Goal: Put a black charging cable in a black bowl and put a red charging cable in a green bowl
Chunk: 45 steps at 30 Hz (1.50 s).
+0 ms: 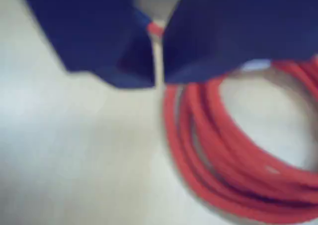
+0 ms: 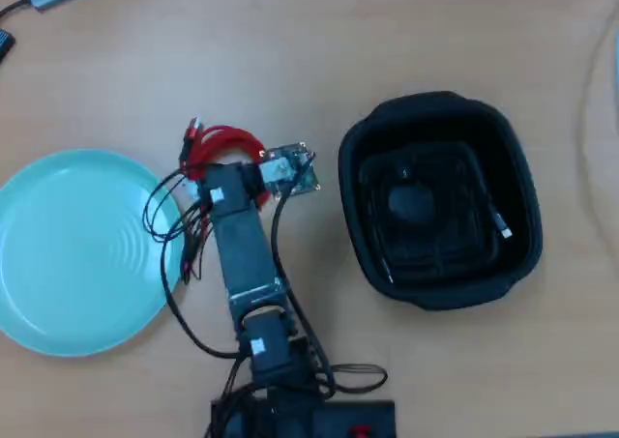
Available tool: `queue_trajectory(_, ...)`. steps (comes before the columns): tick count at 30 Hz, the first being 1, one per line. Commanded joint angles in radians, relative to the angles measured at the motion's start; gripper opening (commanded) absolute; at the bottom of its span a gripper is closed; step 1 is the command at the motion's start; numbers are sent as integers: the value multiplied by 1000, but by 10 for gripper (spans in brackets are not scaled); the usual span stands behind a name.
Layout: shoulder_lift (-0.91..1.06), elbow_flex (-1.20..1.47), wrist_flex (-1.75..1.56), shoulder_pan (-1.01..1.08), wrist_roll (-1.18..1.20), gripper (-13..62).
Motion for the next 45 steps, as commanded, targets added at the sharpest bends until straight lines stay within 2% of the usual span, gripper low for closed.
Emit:
queue_trajectory(1, 11, 15, -97, -2, 17, -40)
queue_trajectory(3, 18, 87, -167, -2, 15, -8)
queue_trajectory(6, 23, 152, -189, -5, 31, 78)
queue_trajectory(16, 20, 167, -189, 3, 144, 379)
queue_trajectory(19, 20, 156, -189, 2, 150, 436)
queue_trajectory(27, 2, 100, -199, -26, 150, 436)
queue_trajectory(32, -140, 9, -196, -64, 127, 434)
queue_trajectory(39, -242, -58, -189, -84, 106, 427)
queue_trajectory(42, -258, -51, -186, -80, 124, 374)
queue_trajectory(45, -290, -51, -186, -74, 155, 265)
